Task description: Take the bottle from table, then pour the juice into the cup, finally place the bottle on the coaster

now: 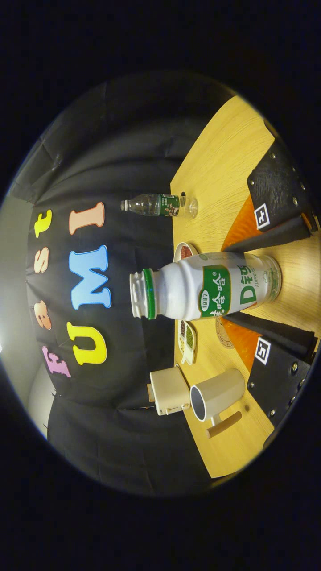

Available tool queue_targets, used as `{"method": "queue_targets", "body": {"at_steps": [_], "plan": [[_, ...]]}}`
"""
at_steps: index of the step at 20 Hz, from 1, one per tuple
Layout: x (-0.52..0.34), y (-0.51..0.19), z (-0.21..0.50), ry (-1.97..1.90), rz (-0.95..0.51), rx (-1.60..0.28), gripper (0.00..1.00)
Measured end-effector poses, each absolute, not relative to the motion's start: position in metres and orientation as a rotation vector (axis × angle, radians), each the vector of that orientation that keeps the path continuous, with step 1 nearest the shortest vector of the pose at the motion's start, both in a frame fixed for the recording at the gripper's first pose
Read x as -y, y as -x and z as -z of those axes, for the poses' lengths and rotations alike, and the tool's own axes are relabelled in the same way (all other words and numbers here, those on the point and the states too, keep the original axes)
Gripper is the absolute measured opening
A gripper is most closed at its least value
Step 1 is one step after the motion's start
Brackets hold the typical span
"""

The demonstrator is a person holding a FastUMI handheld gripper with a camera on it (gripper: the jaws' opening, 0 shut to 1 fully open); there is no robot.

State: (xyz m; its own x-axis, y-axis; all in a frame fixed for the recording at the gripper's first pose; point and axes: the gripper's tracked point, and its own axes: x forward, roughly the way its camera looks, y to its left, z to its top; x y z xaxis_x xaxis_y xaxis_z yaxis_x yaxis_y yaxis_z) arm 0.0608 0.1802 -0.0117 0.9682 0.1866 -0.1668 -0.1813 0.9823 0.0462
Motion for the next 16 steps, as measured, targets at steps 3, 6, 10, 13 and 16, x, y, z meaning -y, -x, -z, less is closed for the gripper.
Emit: {"method": "queue_targets", "body": {"at_steps": [3,6,10,13,16], "plan": [[-0.18,-0.06,0.008,0.045,-0.157,-0.17,0.73],[-0.178,-0.061,0.004,0.114,-0.12,-0.155,0.66],[-0.184,-0.061,-0.003,0.22,-0.099,-0.156,0.66],[-0.191,-0.064,-0.015,0.328,-0.078,-0.141,0.66],[-0.198,-0.067,-0.025,0.448,-0.058,-0.126,0.66]]}}
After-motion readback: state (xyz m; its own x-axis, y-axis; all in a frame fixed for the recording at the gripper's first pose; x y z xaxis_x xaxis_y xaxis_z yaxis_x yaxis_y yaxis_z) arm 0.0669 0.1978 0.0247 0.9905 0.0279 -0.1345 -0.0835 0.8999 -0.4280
